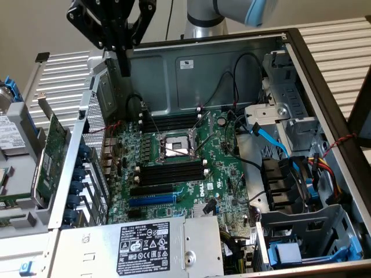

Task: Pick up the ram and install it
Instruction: 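Reach for the ram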

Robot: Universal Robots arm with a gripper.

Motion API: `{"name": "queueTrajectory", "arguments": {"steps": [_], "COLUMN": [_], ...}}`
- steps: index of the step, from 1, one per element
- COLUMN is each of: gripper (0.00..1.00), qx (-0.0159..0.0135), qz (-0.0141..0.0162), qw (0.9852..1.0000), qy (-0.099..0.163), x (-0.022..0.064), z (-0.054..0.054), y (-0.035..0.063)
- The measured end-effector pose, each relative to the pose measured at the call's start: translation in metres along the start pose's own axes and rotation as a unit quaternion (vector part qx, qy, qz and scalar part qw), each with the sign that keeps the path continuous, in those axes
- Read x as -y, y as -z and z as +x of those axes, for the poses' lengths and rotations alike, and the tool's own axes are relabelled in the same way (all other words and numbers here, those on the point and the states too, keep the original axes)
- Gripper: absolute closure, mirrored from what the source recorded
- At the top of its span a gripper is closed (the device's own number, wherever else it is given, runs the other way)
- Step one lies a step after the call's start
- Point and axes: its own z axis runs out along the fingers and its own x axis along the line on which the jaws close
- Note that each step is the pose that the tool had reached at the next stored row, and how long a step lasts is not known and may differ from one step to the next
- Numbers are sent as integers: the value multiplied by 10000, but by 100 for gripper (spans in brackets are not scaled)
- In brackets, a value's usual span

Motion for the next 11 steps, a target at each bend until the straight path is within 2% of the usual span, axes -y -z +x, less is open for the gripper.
{"name": "queueTrajectory", "arguments": {"steps": [5, 11], "gripper": [90, 90], "qx": [-1, -4], "qz": [-13, -57], "qw": [10000, 10000], "qy": [0, -2], "x": [14, 34], "z": [192, 458], "y": [4, 11]}}
